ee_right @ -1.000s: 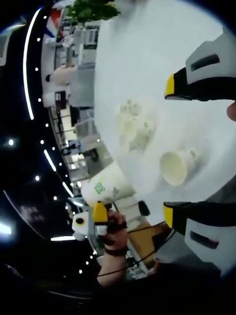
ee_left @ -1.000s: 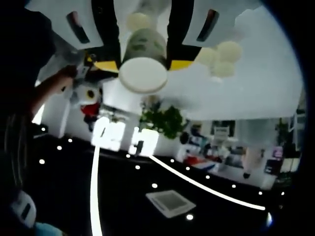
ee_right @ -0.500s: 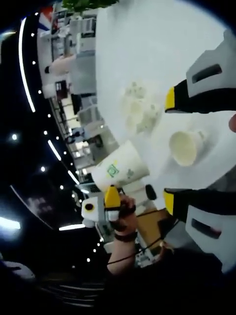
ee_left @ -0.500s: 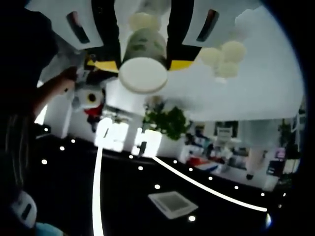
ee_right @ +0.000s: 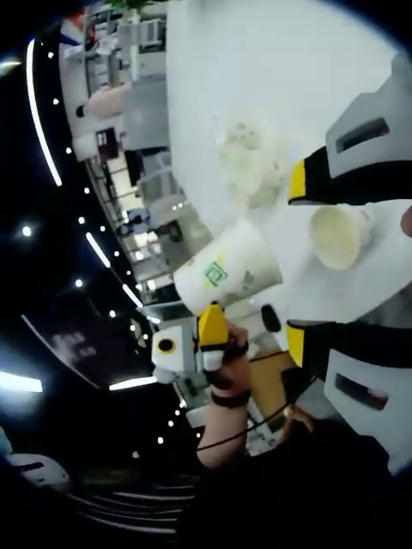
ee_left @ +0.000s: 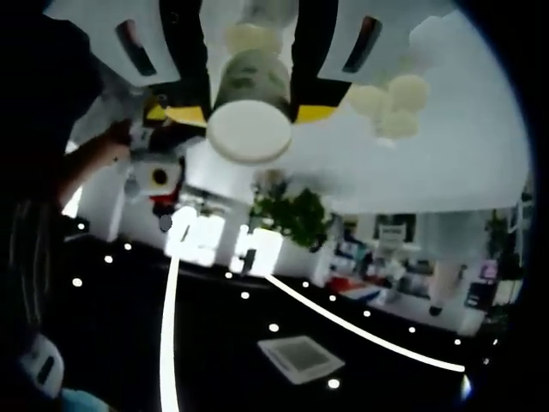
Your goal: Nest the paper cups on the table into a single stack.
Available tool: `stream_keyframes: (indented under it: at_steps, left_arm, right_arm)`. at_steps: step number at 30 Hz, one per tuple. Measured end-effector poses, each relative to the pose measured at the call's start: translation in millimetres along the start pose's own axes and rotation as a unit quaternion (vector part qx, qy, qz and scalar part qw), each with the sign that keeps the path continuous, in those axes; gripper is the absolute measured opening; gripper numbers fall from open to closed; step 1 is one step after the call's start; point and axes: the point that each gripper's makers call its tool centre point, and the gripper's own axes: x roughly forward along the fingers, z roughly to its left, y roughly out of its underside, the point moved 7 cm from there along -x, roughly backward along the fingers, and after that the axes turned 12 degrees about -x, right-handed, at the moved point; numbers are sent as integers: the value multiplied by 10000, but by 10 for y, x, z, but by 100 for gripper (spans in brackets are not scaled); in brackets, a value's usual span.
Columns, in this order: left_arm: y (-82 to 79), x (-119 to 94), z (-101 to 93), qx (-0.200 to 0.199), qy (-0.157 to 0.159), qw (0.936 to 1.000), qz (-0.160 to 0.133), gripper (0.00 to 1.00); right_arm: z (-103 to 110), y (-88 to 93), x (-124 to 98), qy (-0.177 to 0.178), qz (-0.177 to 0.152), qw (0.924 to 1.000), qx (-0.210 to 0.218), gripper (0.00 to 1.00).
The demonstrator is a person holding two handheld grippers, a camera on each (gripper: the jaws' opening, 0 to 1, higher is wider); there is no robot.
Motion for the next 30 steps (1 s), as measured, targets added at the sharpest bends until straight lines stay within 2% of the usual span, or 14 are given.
stream_keyframes:
  at_steps: [18,30]
  left_arm:
    - [23,14,-26,-55,29,10000,41,35]
    - [69,14,-28,-25,47,9999,160,35]
  right_arm:
    - [110,-33,137,-206,-106,9997,39,47]
    - [77,-53,110,-183,-322,9986,385,39]
